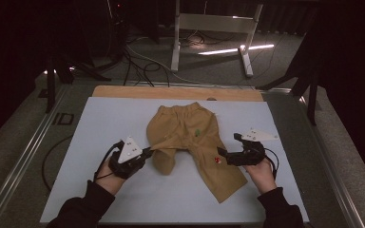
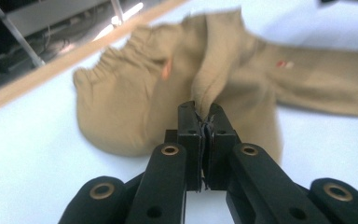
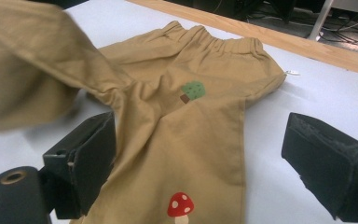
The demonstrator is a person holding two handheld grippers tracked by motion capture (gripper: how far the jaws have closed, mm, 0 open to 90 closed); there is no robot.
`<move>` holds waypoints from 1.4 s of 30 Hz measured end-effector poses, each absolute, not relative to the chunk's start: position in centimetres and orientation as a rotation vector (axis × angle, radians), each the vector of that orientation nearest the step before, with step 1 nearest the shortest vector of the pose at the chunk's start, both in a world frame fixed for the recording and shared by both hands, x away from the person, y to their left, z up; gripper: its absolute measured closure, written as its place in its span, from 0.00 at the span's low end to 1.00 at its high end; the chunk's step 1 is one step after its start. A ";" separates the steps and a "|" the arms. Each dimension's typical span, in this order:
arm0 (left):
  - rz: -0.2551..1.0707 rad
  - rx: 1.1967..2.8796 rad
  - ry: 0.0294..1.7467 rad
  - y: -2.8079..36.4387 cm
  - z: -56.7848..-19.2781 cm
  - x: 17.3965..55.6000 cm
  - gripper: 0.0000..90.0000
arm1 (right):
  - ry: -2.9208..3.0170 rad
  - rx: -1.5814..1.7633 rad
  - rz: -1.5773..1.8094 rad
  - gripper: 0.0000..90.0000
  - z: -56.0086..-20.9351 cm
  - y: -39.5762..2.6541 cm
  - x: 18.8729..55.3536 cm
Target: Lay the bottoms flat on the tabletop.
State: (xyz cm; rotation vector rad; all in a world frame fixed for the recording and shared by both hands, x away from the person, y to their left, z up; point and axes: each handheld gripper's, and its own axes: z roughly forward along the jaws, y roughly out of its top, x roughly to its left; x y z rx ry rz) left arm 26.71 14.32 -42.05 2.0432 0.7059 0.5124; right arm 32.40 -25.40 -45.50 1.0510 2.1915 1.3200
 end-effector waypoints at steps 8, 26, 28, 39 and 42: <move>0.229 2.108 0.466 12.1 -40.1 22.5 0.80 | 2.189 1.045 1.320 0.12 -45.1 -25.6 31.9; 0.296 2.125 0.645 16.3 -45.9 23.2 0.62 | 2.198 1.057 1.321 0.12 -45.3 -26.7 31.0; 0.317 2.102 0.663 17.1 -45.6 24.0 0.67 | 2.199 1.055 1.319 0.12 -45.3 -26.7 31.0; 0.281 2.176 0.638 14.3 -49.0 27.8 1.00 | 2.203 1.067 1.324 0.12 -45.6 -26.7 31.1; 0.259 2.136 0.559 12.7 -47.8 27.4 1.00 | 2.203 1.065 1.325 0.12 -45.7 -26.9 31.1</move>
